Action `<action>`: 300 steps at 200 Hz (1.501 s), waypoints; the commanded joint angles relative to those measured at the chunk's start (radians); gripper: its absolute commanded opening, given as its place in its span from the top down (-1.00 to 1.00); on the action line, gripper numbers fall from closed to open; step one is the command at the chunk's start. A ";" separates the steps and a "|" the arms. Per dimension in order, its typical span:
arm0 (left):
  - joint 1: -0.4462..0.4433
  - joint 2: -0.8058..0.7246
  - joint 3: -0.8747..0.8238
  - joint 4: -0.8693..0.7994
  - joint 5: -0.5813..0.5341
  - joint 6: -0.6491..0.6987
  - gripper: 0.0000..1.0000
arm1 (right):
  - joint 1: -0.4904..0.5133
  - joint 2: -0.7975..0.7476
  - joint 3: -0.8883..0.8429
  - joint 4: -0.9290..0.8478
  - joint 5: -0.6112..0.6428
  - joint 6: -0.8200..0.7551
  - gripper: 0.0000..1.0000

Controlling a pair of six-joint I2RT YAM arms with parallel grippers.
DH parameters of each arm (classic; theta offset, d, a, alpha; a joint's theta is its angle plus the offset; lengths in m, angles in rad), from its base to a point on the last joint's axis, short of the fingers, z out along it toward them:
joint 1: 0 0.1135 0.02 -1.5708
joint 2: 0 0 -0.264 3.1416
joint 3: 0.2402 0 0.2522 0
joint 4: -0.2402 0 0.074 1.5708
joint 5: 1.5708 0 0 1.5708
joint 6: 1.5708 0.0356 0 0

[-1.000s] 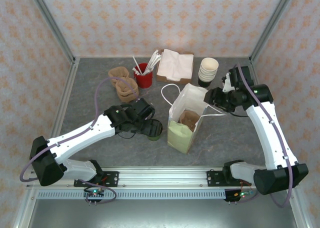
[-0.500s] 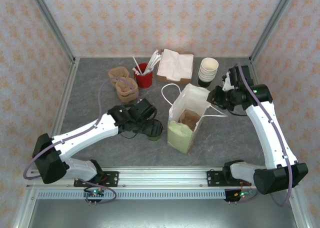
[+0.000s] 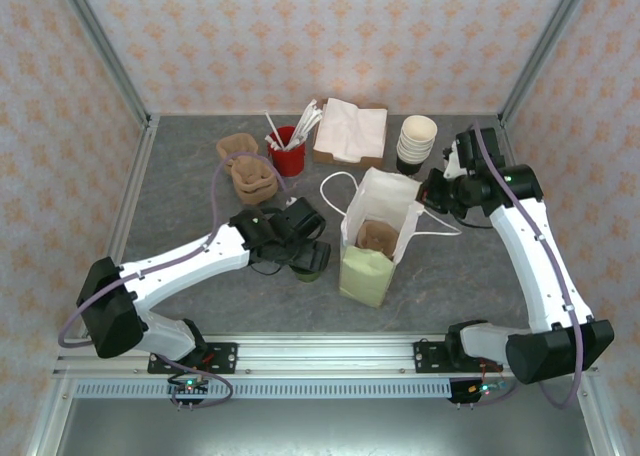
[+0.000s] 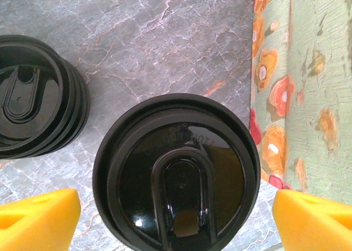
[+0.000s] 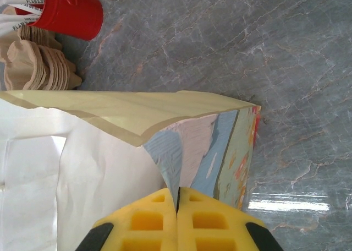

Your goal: Pack the takeout coffee

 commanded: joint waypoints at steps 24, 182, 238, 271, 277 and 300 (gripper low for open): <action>-0.018 0.029 0.026 0.026 -0.032 0.009 -0.80 | -0.007 0.012 0.045 -0.012 0.021 -0.023 0.99; -0.048 0.032 -0.025 0.009 -0.065 -0.005 -0.77 | -0.007 0.022 0.077 -0.031 0.034 -0.031 1.00; -0.050 0.029 -0.046 0.013 -0.058 -0.014 -0.75 | -0.006 0.024 0.084 -0.036 0.037 -0.030 1.00; -0.050 0.027 -0.070 0.020 -0.045 -0.016 -0.74 | -0.006 0.020 0.083 -0.031 0.037 -0.022 1.00; -0.052 0.029 -0.071 0.024 -0.042 -0.015 -0.74 | -0.006 0.020 0.080 -0.030 0.036 -0.020 1.00; -0.052 0.030 -0.073 0.032 -0.036 -0.014 -0.65 | -0.006 0.020 0.083 -0.026 0.036 -0.015 1.00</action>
